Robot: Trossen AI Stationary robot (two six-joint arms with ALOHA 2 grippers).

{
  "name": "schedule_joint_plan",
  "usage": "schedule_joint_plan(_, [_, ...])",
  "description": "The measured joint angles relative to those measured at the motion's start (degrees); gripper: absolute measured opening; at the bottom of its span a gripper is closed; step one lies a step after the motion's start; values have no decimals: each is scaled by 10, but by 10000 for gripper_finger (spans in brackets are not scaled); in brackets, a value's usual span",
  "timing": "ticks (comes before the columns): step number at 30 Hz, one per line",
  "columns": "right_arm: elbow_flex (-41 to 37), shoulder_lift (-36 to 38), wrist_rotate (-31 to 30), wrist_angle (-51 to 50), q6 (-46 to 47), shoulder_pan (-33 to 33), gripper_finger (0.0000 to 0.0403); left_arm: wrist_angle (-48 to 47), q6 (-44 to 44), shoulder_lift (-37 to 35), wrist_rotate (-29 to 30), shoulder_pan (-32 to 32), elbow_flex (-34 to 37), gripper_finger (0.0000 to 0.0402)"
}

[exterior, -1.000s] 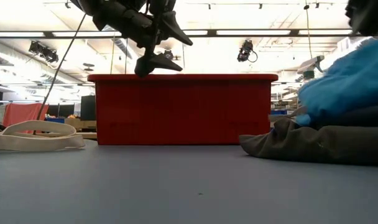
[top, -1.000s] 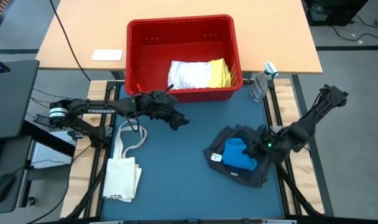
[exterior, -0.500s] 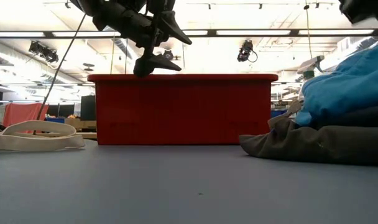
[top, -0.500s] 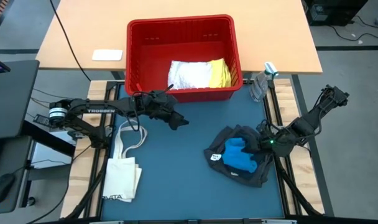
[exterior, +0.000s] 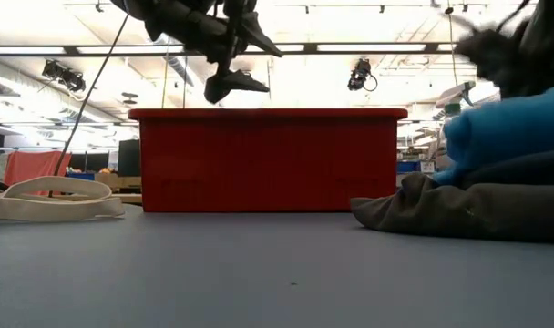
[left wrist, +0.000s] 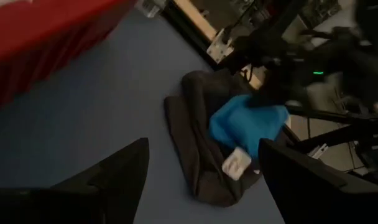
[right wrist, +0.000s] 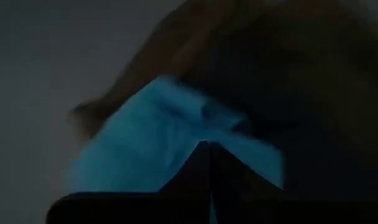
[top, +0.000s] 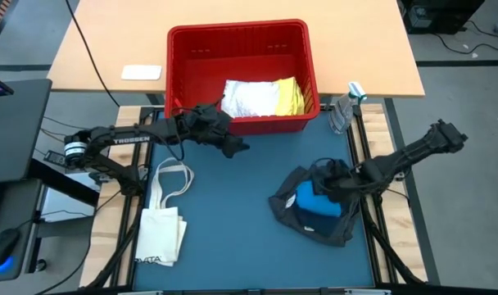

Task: Fold Laundry from Bin
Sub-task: Stack the folded blue shorts on the folded dark blue shorts

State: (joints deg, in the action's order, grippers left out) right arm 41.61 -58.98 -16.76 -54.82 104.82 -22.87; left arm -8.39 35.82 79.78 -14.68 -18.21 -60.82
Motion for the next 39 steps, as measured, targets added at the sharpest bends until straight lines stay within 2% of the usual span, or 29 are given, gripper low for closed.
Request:
schedule_joint_plan(2, [-32, 3, 1, 6, -19, 38, 13, -6, -9, 1, 2, -7, -10, 307])
schedule_joint_plan(5, [-95, 12, 28, 81, -41, 78, 12, -11, -10, 2, 15, -21, -24, 307])
schedule_joint_plan(9, [-138, 23, 66, 182, -47, 63, 7, -51, -8, 2, 15, -31, -43, 307])
schedule_joint_plan(12, [-113, 42, 64, 161, -38, 32, 8, -86, -11, 2, 19, -32, -64, 307])
schedule_joint_plan(18, [-6, 75, 37, 3, -66, 3, 8, -100, -15, 2, 45, -32, -85, 307])
schedule_joint_plan(22, [15, 77, 15, 15, -122, -2, 8, -98, -25, 2, 60, -36, -94, 307])
schedule_joint_plan(26, [-30, 67, 15, 92, -131, -3, 7, -94, -26, 2, 61, -51, -95, 307])
schedule_joint_plan(30, [-104, 48, 41, 194, -137, -18, 6, -93, -26, 2, 62, -64, -96, 307])
schedule_joint_plan(33, [-162, 33, 34, 256, -174, -31, 6, -92, -31, 2, 61, -73, -96, 307])
schedule_joint_plan(36, [-200, 33, 27, 289, -185, -38, 6, -89, -43, 2, 70, -84, -96, 307])
schedule_joint_plan(39, [-196, 53, 11, 287, -200, -50, 10, -84, -55, 2, 73, -97, -96, 307])
